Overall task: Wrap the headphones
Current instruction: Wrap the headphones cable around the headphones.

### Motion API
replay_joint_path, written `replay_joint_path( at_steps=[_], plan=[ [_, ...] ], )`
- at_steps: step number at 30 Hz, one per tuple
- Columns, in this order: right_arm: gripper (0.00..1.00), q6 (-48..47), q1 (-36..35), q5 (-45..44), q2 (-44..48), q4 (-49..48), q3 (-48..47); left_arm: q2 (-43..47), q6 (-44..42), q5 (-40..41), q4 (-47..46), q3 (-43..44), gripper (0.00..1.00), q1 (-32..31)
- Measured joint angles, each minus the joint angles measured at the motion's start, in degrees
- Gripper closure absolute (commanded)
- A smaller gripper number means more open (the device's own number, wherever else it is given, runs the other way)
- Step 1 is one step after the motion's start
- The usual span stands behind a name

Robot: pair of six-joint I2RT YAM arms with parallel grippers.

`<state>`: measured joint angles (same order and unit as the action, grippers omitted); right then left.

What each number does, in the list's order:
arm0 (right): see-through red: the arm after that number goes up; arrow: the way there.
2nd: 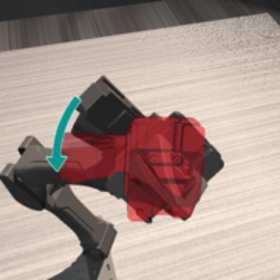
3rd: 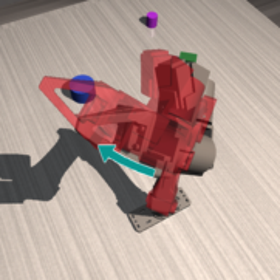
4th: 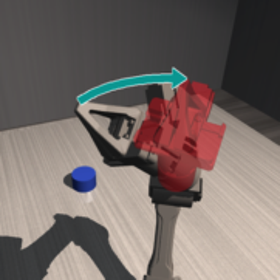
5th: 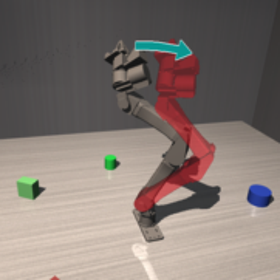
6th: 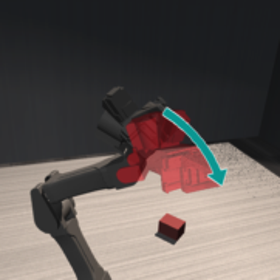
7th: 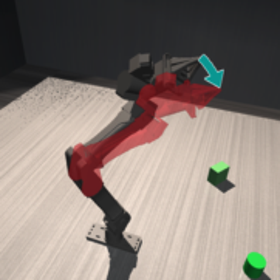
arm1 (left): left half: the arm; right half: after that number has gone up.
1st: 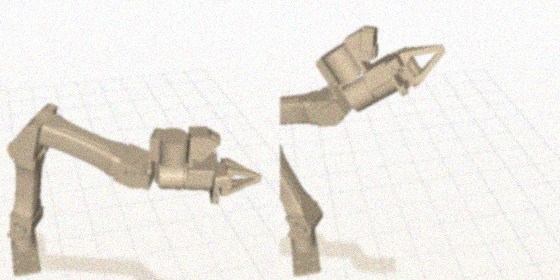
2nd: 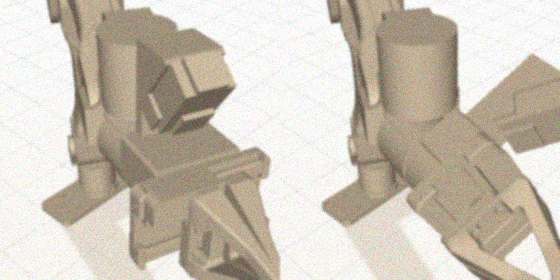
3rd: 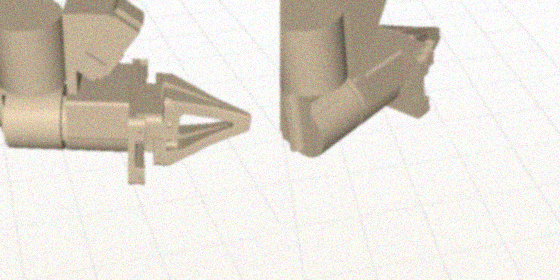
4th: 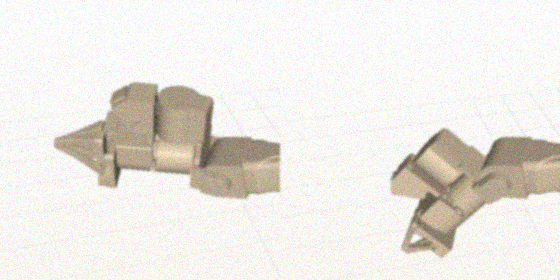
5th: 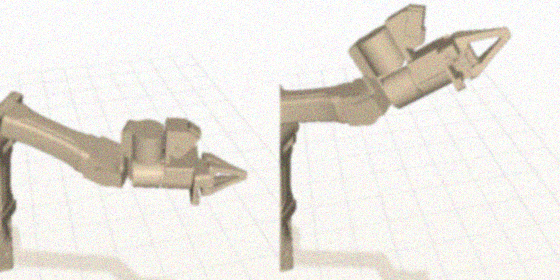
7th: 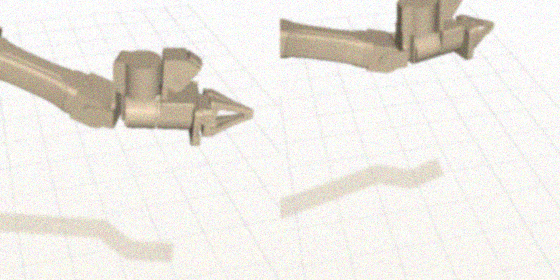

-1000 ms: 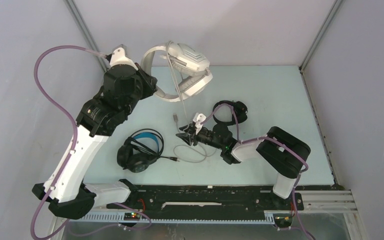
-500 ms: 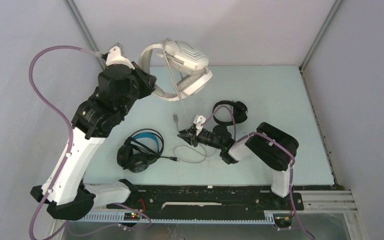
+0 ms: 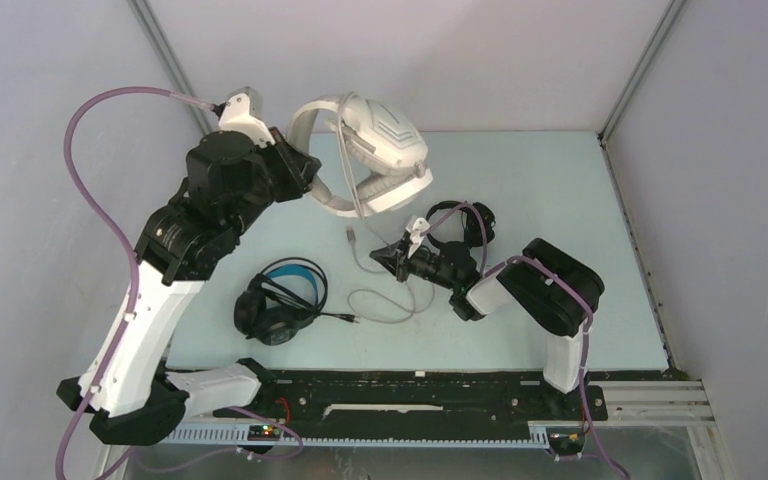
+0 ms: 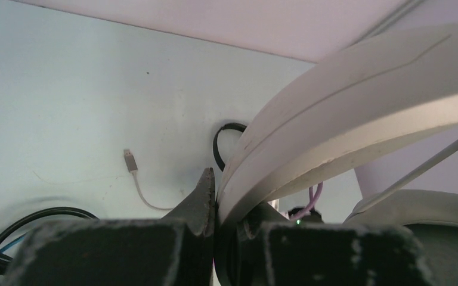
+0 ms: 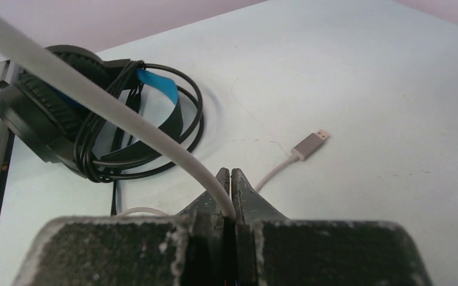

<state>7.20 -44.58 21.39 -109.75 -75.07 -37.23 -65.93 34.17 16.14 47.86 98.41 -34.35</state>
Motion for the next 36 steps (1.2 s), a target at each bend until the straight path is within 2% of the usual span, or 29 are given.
replay_joint_path(
  at_steps=[10,16,20,24,31,36],
  plan=[
    [1.0,0.7,3.9,1.5,6.9,3.5,0.0,5.4,-12.2,-14.8,1.0,-2.2,1.0,0.2],
    [1.0,0.2,7.0,2.3,14.8,11.6,0.0,6.2,-19.5,-22.7,3.4,-4.7,1.0,0.2],
    [1.0,-0.1,10.3,2.7,20.5,19.0,0.0,6.1,-24.8,-22.8,5.5,-7.8,1.0,0.2],
    [1.0,-1.3,12.0,3.8,25.8,31.0,-2.2,6.4,-30.5,-21.3,5.6,-12.2,1.0,0.2],
    [1.0,-2.9,12.2,7.1,32.3,56.8,-13.2,6.4,-39.3,-18.7,5.0,-17.1,1.0,0.2],
    [1.0,-3.1,12.2,10.9,33.7,74.9,-23.1,6.1,-44.3,-13.0,2.6,-20.9,1.0,-0.6]
  ],
)
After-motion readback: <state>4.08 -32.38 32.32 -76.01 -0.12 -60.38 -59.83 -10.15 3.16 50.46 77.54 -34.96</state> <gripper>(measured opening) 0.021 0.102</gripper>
